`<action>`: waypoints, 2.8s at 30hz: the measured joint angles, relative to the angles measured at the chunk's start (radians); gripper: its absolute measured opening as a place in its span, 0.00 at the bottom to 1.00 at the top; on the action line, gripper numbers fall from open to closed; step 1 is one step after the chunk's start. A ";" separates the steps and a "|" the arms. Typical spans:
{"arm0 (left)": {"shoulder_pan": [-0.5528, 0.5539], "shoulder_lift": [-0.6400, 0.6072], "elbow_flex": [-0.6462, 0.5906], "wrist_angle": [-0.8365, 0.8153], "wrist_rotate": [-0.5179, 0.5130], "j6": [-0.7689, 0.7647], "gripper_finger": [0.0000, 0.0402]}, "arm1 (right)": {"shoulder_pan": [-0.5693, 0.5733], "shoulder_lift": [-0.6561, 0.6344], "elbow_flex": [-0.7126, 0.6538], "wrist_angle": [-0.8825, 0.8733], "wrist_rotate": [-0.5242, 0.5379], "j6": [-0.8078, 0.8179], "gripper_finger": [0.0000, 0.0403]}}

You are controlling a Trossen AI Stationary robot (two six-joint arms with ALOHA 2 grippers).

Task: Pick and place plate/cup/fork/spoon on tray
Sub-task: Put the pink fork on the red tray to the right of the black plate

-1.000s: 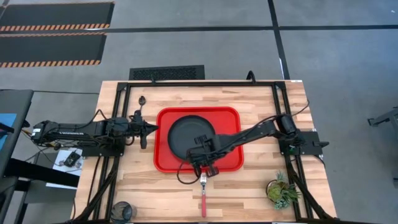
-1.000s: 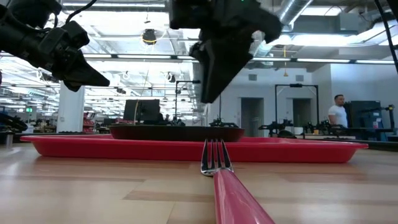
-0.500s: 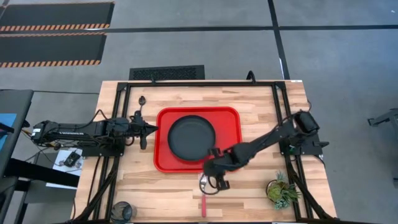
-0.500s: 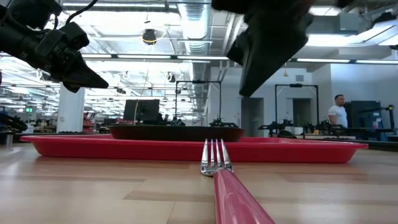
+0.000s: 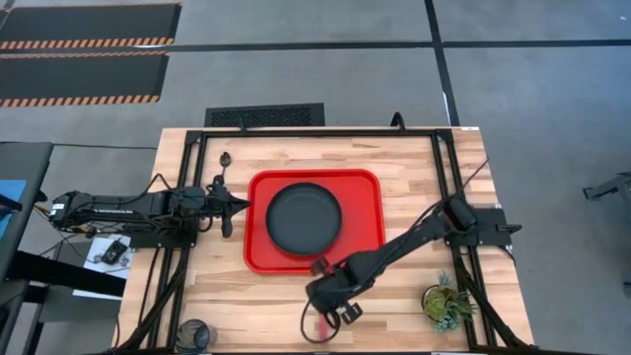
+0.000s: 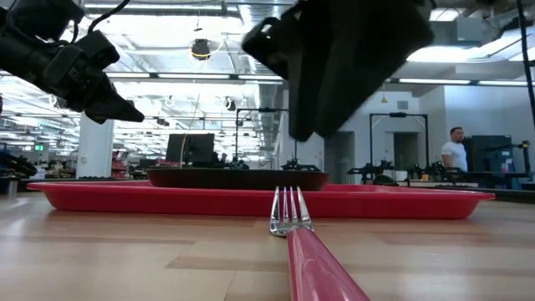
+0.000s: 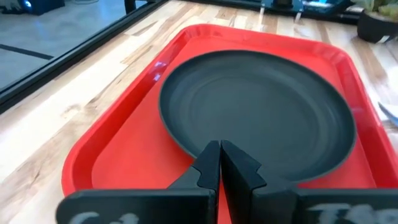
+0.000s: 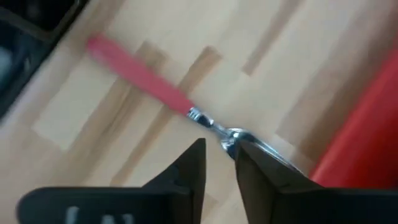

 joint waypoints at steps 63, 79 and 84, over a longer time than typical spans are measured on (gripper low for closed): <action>0.000 0.000 0.000 -0.083 0.040 -0.029 0.00 | 0.113 0.257 0.309 -0.221 0.161 -0.732 0.11; -0.001 0.000 0.000 -0.083 0.052 -0.038 0.00 | 0.101 0.252 0.388 -0.749 0.432 -0.606 0.03; -0.001 0.000 0.000 -0.084 0.051 -0.038 0.00 | 0.072 0.148 0.250 -0.721 0.518 -0.646 0.00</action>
